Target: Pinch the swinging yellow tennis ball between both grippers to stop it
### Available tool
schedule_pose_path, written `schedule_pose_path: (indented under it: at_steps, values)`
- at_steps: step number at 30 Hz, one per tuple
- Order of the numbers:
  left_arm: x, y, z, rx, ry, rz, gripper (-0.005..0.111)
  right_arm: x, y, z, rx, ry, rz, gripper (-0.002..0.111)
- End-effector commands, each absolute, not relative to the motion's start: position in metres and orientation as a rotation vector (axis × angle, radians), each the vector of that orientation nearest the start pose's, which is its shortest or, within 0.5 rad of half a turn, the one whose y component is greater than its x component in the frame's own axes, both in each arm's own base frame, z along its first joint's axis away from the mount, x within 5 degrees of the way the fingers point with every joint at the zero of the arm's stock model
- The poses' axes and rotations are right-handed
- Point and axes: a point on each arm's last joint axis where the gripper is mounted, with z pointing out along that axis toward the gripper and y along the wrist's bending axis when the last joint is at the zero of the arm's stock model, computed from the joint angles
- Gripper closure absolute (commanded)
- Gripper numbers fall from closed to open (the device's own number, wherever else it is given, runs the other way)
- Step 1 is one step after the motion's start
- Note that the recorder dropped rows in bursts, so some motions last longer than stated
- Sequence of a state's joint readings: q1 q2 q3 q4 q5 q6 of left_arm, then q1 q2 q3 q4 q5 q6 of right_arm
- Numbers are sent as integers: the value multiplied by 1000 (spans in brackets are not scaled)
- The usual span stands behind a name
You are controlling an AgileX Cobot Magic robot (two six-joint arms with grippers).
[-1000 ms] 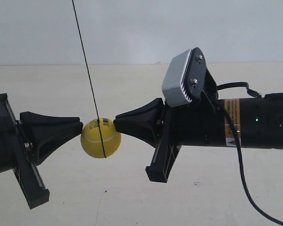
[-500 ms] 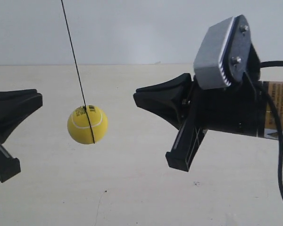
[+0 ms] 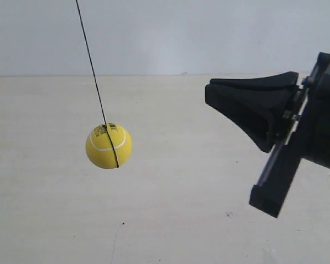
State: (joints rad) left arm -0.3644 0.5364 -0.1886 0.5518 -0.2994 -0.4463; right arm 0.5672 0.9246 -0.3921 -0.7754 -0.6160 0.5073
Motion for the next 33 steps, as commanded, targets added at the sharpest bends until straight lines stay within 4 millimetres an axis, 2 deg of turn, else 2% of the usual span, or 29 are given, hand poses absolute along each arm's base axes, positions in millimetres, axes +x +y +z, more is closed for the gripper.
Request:
schedule_pose_path:
  at_steps: [1, 16, 23, 33]
  values:
    - [90, -49, 252, 419, 1480, -375, 102, 116, 114, 287, -801, 1299, 635, 108]
    - [56, -29, 258, 265, 1333, -427, 102, 76, 75, 295, -640, 1217, 563, 108]
    - [47, -26, 262, 216, 1277, -482, 102, 70, 70, 298, -615, 1195, 569, 108]
    - [47, -25, 262, 220, 1275, -476, 102, 70, 70, 298, -588, 1212, 608, 108]
